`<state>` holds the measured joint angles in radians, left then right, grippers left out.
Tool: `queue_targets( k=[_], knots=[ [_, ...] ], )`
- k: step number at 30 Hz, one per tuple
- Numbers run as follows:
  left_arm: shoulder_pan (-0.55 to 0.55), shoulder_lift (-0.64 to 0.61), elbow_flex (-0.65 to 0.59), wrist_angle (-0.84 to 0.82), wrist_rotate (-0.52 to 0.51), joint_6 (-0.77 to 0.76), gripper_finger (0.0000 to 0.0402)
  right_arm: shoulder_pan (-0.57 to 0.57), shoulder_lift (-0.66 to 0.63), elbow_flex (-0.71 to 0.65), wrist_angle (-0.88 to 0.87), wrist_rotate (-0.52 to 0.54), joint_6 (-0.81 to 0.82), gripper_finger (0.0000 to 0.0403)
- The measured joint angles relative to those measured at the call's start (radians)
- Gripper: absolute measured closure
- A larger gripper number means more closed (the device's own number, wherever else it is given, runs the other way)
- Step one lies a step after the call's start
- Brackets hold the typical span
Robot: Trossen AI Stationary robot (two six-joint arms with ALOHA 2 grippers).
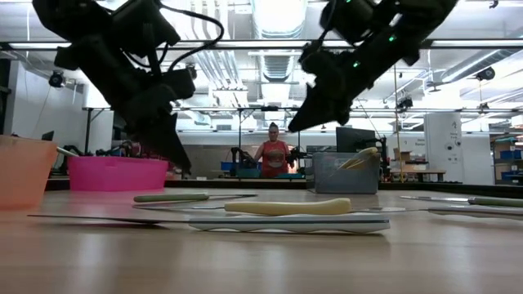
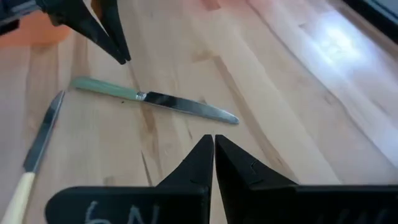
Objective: Sort silverware by color (type)
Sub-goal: Put the left green knife into the red bin
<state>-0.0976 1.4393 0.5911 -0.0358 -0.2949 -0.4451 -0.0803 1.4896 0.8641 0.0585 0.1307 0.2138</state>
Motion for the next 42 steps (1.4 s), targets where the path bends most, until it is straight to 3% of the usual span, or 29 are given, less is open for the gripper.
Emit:
queue_targets(
  k=[11,19,25,36,42],
  knots=[
    [-0.031,0.006,0.002,-0.003,0.174,0.046,0.0401,0.007,0.24,0.178,-0.009,-0.004,-0.057,0.0394],
    [-0.035,0.013,-0.001,0.035,0.139,-0.002,0.0394,0.006,0.368,0.302,-0.093,-0.002,-0.111,0.0394],
    [-0.035,0.022,-0.001,0.061,0.085,-0.012,0.0347,0.006,0.427,0.328,-0.103,-0.003,-0.114,0.0394],
    [-0.035,0.091,-0.005,0.115,0.032,-0.033,0.0207,0.009,0.47,0.326,-0.093,-0.003,-0.083,0.0394],
    [-0.036,0.172,-0.003,0.144,0.032,-0.039,0.0178,0.01,0.469,0.323,-0.083,0.0,-0.089,0.0394]
  ],
)
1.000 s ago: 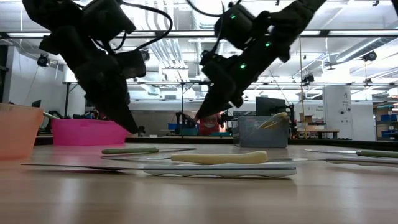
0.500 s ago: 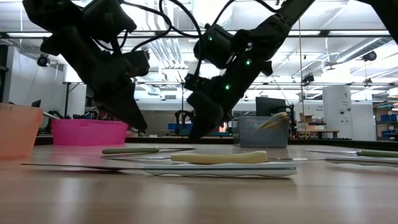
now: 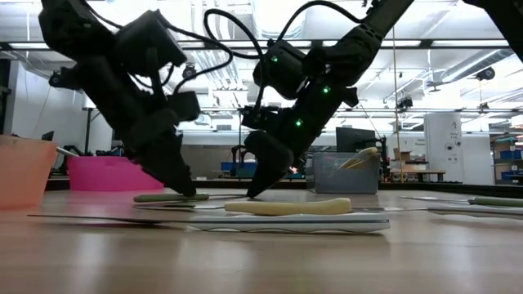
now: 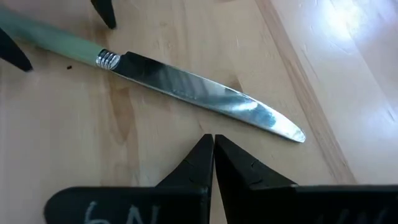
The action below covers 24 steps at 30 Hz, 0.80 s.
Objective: Sort silverware by color (type)
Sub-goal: Put the left green knife into the red bin
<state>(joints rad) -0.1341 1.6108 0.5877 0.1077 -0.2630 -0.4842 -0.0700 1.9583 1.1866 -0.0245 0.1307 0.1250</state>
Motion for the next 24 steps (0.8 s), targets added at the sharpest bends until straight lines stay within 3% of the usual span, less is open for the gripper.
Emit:
queue_targets(
  k=[4,8,11,16,24],
  knots=[
    [-0.001,0.052,0.008,0.042,-0.031,-0.019,0.0184,0.0,0.0,0.0,0.004,0.0,-0.013,0.0394],
    [-0.001,0.08,0.008,0.039,-0.056,-0.071,0.0214,0.0,0.0,-0.001,0.004,-0.001,-0.013,0.0394],
    [-0.001,0.083,0.008,0.03,-0.068,-0.107,0.0261,0.0,0.0,-0.001,0.005,-0.002,-0.005,0.0394],
    [0.002,0.076,0.009,0.015,-0.071,-0.151,0.0375,0.002,0.0,-0.004,0.008,-0.001,-0.006,0.0394],
    [0.002,0.048,0.007,0.013,-0.064,-0.187,0.0382,0.002,0.0,-0.008,0.009,-0.001,-0.028,0.0394]
  ],
)
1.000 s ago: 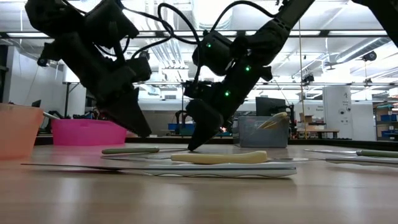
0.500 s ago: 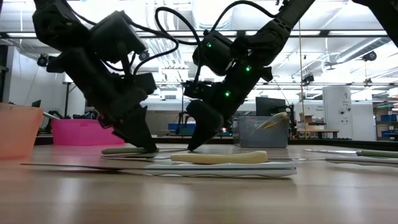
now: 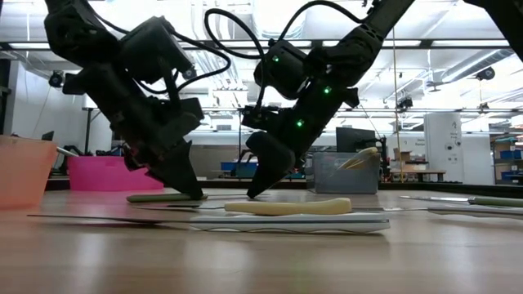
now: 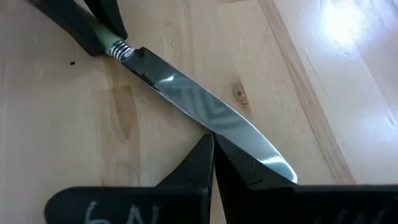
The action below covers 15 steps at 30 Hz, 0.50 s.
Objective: Sort silverware by color (type)
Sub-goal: Put the left green knife into the red bin
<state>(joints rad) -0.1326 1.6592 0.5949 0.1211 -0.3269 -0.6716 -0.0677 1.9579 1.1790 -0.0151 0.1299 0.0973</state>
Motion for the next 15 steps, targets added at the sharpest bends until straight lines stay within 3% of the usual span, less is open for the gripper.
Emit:
queue_targets(
  k=[7,11,15],
  knots=[
    [-0.003,-0.043,-0.002,-0.013,0.036,0.012,0.0399,0.0,-0.013,0.0,-0.032,-0.003,-0.006,0.0394],
    [-0.002,-0.084,-0.012,-0.035,0.087,0.035,0.0395,0.0,-0.065,-0.008,-0.17,-0.005,-0.008,0.0394],
    [0.002,-0.139,-0.036,-0.027,0.109,0.041,0.0396,0.004,-0.132,-0.029,-0.197,-0.006,-0.016,0.0394]
  ],
)
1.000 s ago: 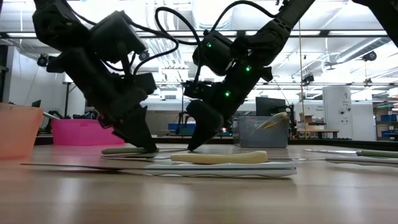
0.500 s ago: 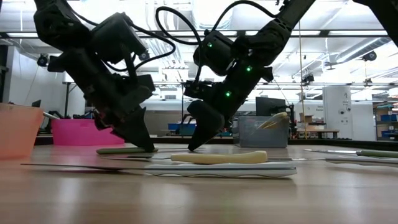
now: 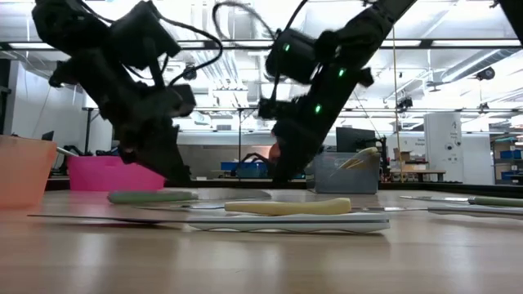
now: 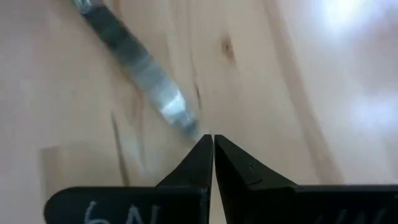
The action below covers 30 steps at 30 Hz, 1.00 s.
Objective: Sort silverware by color (type)
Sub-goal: Put the left green knife into the red bin
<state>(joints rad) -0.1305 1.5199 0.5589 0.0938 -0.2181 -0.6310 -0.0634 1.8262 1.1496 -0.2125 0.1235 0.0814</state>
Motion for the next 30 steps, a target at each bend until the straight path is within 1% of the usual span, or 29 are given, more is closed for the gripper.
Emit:
queue_targets(
  k=[5,9,11,14,16,18,22,30],
  knots=[
    [0.001,-0.066,-0.042,0.012,0.004,-0.007,0.0399,0.001,-0.074,-0.042,0.017,-0.001,-0.003,0.0394],
    [0.001,-0.116,-0.072,0.02,0.005,-0.008,0.04,0.001,-0.12,-0.084,0.064,-0.001,0.031,0.0394],
    [0.001,-0.142,-0.083,0.027,0.052,0.028,0.04,0.003,-0.125,-0.097,0.084,-0.016,0.045,0.0394],
    [-0.001,-0.171,-0.092,0.018,0.154,0.122,0.0401,0.009,-0.116,-0.115,0.111,-0.087,0.05,0.0394],
    [-0.002,-0.177,-0.091,-0.009,0.165,0.16,0.0401,0.016,-0.109,-0.126,0.141,-0.131,0.051,0.0394],
    [0.0,-0.176,-0.091,-0.023,0.159,0.198,0.0401,0.025,-0.105,-0.137,0.161,-0.157,0.056,0.0394],
    [0.001,-0.145,-0.094,-0.039,0.124,0.24,0.0401,0.043,-0.091,-0.152,0.196,-0.158,0.086,0.0394],
    [0.002,-0.038,-0.095,-0.025,0.088,0.227,0.0401,0.046,-0.002,-0.152,0.271,-0.158,0.097,0.0394]
  ],
)
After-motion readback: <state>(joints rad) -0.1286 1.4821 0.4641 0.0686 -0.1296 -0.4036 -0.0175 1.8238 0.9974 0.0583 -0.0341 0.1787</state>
